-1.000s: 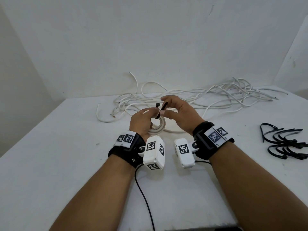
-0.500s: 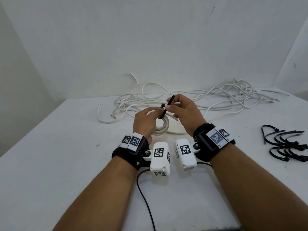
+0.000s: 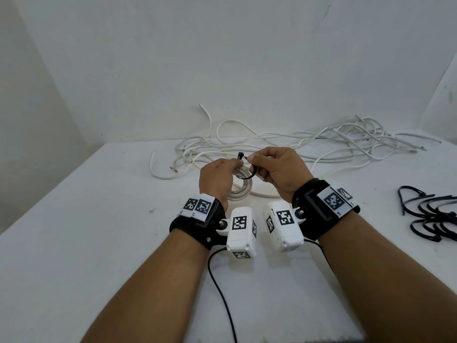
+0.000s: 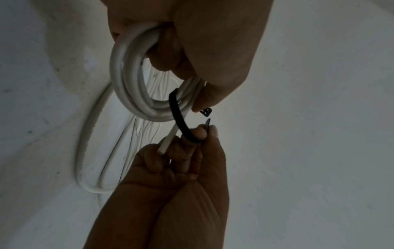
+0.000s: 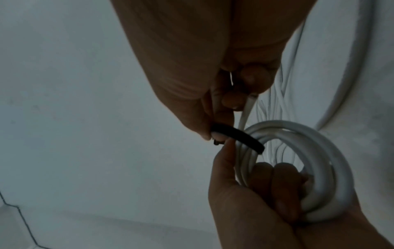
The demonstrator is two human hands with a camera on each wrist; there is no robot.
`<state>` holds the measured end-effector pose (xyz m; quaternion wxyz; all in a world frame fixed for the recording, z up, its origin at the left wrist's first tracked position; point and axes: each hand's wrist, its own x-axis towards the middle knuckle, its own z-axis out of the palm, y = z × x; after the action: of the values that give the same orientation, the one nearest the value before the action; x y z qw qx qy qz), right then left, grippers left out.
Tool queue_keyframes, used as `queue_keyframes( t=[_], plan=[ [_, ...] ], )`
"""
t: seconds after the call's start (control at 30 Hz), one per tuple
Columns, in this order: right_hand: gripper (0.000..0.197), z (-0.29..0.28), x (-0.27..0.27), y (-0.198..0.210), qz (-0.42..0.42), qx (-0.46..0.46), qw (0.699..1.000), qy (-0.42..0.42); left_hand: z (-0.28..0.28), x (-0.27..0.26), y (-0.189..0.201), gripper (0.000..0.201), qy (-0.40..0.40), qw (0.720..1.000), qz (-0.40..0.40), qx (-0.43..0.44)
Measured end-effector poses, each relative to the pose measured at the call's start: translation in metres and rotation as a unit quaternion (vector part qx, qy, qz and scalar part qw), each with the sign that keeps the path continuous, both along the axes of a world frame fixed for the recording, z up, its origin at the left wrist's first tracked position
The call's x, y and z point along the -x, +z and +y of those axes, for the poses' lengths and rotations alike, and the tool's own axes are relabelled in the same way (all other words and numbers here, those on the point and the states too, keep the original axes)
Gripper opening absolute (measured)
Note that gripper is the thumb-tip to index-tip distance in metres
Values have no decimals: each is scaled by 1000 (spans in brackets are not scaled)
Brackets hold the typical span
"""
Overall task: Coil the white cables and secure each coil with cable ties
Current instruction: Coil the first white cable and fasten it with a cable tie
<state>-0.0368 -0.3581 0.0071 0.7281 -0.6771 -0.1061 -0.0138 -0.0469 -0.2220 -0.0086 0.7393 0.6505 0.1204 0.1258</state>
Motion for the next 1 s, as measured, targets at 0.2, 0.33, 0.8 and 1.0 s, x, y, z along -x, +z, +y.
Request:
queue_keyframes(
  t=[0.2, 0.33, 0.8, 1.0],
  plan=[
    [16, 1, 1, -1, -7, 14, 1000, -2, 0, 1, -1, 29, 0, 999, -15, -42],
    [18, -2, -1, -1, -7, 12, 1000, -16, -1, 3, -1, 13, -8, 996, -45, -73],
    [13, -3, -8, -4, 81, -78, 994, 7, -2, 5, 0, 5, -45, 978, -99, -179],
    [13, -6, -5, 0, 102, -102, 989, 30, -3, 6, -2, 5, -59, 973, -135, -175]
  ],
)
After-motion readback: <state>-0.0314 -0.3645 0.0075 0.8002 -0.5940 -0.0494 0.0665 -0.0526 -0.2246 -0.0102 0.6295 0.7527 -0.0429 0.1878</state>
